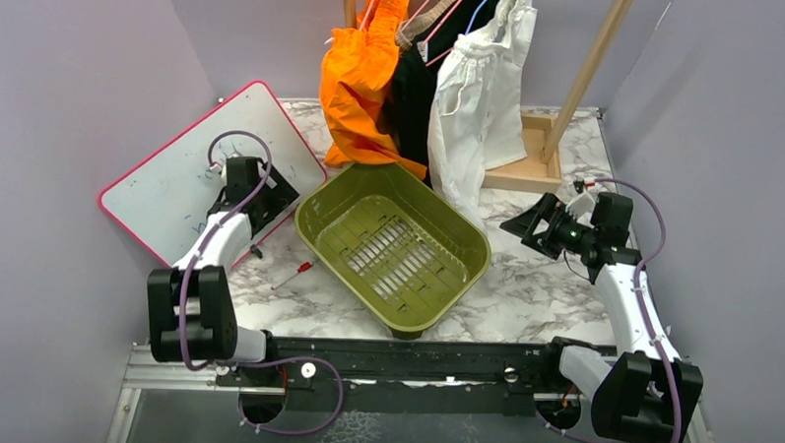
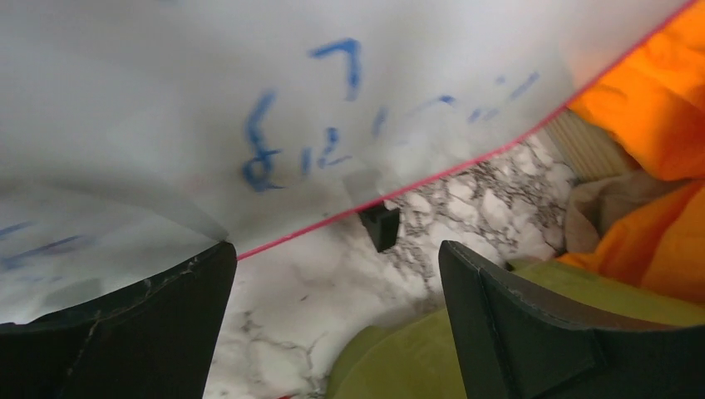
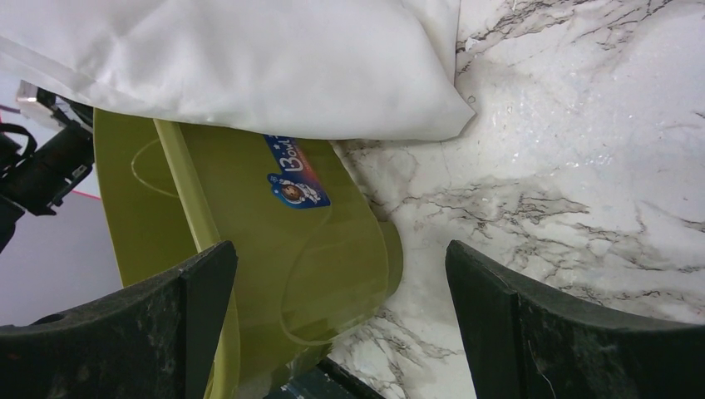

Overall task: Remove the shorts from the hanger
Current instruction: Move the distractor to the corner of the board.

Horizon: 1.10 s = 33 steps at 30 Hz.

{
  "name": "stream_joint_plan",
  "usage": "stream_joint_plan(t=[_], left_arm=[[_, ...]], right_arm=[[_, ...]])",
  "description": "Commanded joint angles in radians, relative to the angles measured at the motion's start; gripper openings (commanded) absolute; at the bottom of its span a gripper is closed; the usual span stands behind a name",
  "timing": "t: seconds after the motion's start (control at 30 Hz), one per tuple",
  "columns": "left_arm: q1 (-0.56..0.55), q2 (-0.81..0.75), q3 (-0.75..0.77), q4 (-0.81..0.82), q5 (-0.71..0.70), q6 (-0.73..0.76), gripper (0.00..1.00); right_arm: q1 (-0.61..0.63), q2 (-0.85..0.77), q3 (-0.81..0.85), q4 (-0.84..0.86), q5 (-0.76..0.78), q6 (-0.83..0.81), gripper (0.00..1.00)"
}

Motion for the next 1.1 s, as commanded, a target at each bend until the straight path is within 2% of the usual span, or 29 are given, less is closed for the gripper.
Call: stream_joint_plan(t=[0.0,0.07,0.23,0.47,0.7,0.83,0.93,1.07], left_arm=[[0.010,0.126,0.073,0.148,0.191,0.020,0.93],[0.005,0.172,0.092,0.156,0.229,0.032,0.93],[0.004,0.280,0.153,0.193,0.185,0.037,0.93],[0.002,0.481,0.348,0.221,0.177,-0.016,0.93],[0.003,0.582,0.475,0.189,0.141,0.001,0.92],[0.003,0.636,0.582,0.125,0.198,0.051,0.92],[-0.003,0.607,0.601,0.084,0.253,0.086,0.91],[-0.018,0.461,0.554,0.039,0.241,0.159,0.92]], right_arm=[[0.002,0.005,-0.003,-0.007,0.013,-0.008,0.98],[0.002,0.005,-0.001,-0.011,0.014,-0.009,0.98],[0.002,0.006,0.005,-0.013,0.013,-0.009,0.98],[0.002,0.017,0.008,-0.012,0.018,-0.008,0.98],[0.002,0.029,0.023,-0.016,-0.005,-0.012,0.98],[0.002,0.014,0.039,-0.030,-0.048,-0.003,0.98],[0.002,-0.020,0.058,-0.053,-0.056,-0.002,0.98],[0.002,-0.054,0.078,-0.077,-0.061,0.016,0.98]])
